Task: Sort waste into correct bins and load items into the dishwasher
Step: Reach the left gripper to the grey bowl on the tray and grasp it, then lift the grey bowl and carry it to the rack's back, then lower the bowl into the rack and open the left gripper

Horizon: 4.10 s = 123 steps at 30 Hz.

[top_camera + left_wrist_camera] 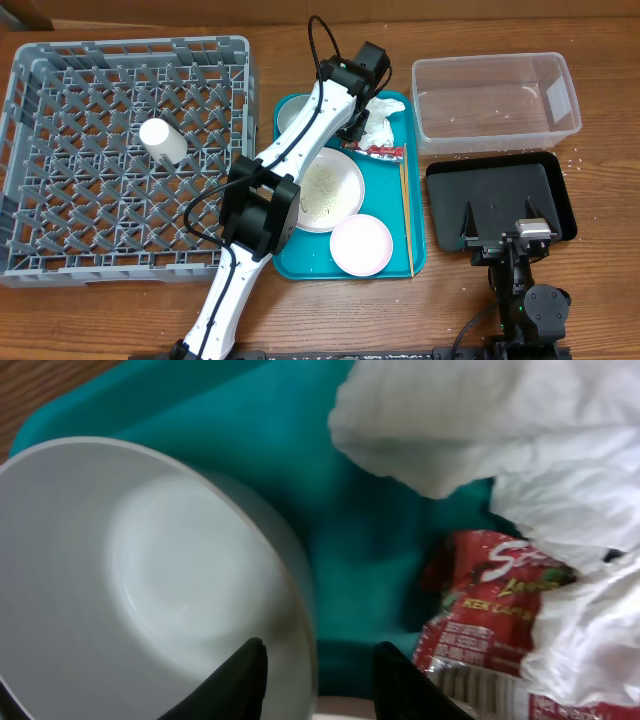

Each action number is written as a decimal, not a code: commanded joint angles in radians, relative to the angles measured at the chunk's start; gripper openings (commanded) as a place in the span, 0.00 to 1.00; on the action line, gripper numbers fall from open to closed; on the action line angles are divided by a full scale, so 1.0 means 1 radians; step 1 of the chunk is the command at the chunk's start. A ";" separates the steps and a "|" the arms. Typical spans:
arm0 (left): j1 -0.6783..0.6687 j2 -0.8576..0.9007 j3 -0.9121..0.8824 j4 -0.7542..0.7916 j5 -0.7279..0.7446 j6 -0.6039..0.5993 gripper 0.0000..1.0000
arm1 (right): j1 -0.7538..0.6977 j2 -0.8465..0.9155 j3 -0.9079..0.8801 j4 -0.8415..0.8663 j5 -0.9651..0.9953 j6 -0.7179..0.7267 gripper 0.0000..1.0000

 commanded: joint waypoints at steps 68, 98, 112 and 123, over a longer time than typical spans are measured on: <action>1.000 0.150 0.413 -0.086 1.621 0.077 0.04 | 0.007 -0.011 -0.011 0.003 -0.002 0.000 1.00; 0.992 0.157 0.381 -0.088 1.620 0.134 0.04 | 0.007 -0.012 -0.011 0.003 -0.002 0.000 1.00; 0.986 0.157 0.381 -0.145 1.537 0.135 0.04 | 0.007 -0.012 -0.011 0.003 -0.002 0.000 1.00; 0.996 0.157 0.381 -0.241 1.220 0.137 0.11 | 0.007 -0.012 -0.011 0.003 -0.002 0.000 1.00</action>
